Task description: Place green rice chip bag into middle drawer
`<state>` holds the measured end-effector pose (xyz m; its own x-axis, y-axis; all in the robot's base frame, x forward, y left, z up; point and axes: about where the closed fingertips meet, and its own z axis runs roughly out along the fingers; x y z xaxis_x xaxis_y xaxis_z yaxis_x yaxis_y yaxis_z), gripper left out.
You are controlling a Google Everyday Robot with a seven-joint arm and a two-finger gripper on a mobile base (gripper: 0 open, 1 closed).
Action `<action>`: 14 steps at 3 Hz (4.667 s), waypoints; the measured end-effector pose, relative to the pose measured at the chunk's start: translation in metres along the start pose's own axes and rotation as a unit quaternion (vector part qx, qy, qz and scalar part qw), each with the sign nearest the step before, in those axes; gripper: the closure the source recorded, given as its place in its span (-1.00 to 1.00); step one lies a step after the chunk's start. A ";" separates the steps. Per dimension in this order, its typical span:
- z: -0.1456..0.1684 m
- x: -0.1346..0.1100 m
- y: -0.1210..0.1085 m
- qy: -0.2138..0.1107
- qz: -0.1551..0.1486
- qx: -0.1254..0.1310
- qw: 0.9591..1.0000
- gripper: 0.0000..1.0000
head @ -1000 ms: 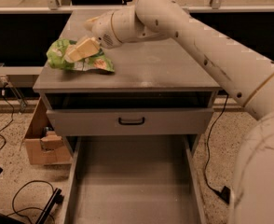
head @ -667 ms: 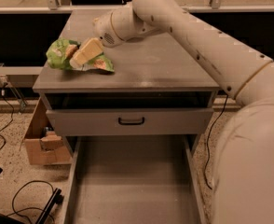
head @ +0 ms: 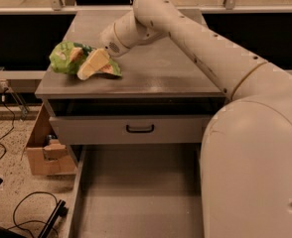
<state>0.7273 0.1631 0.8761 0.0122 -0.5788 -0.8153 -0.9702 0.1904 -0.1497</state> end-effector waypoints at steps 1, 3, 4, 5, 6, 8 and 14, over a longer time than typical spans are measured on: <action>0.012 0.003 0.001 0.003 -0.002 -0.002 1.000 -0.65; 0.017 0.003 0.004 0.004 -0.002 -0.007 1.000 0.28; 0.020 0.003 0.005 0.004 -0.002 -0.010 1.000 0.75; -0.010 -0.001 0.010 -0.008 -0.008 0.007 1.000 1.00; -0.064 -0.007 0.029 -0.020 -0.016 0.040 0.999 1.00; -0.131 0.050 0.120 -0.013 0.038 0.054 0.998 1.00; 0.034 0.324 0.260 0.049 0.288 -0.060 0.954 1.00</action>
Offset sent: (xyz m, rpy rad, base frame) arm 0.0019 0.0068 -0.0077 -0.0068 0.0003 0.0046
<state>0.4873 0.0517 0.5538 -0.5486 -0.4784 -0.6857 -0.8301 0.4099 0.3780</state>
